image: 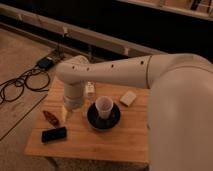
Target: Move the arm in a circular motion
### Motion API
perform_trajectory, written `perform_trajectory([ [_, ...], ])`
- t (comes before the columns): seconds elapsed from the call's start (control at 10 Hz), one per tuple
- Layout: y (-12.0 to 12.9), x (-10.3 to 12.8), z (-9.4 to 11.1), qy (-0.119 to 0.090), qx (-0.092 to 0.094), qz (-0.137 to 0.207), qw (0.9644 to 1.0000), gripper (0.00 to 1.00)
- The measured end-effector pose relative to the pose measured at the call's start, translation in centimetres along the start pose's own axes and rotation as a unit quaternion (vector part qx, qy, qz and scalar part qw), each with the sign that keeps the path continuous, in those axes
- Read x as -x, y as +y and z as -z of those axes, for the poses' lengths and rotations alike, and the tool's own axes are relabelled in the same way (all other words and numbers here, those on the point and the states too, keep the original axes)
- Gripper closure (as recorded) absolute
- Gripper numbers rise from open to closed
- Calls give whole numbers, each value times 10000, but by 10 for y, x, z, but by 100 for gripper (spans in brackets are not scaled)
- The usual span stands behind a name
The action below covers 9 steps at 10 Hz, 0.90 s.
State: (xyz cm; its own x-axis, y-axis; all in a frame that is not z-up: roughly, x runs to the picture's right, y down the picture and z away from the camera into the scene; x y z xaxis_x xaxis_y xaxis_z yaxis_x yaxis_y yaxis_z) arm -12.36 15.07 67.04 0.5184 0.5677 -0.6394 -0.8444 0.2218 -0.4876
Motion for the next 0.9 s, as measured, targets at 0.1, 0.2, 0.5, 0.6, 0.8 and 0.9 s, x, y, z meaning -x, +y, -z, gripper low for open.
perform_trajectory([
  [0.1,-13,-16,-2,47,-12,-212,9998,35],
  [0.2,-36,-35,0,50,-62,-540,9985,35],
  [0.5,-117,-66,21,-194,-347,-1525,9875,35],
  [0.6,-140,-66,28,-293,-428,-1750,9832,35],
  [0.8,-183,-55,37,-423,-575,-2086,9754,35],
  [0.9,-211,-37,43,-495,-691,-2265,9703,35],
])
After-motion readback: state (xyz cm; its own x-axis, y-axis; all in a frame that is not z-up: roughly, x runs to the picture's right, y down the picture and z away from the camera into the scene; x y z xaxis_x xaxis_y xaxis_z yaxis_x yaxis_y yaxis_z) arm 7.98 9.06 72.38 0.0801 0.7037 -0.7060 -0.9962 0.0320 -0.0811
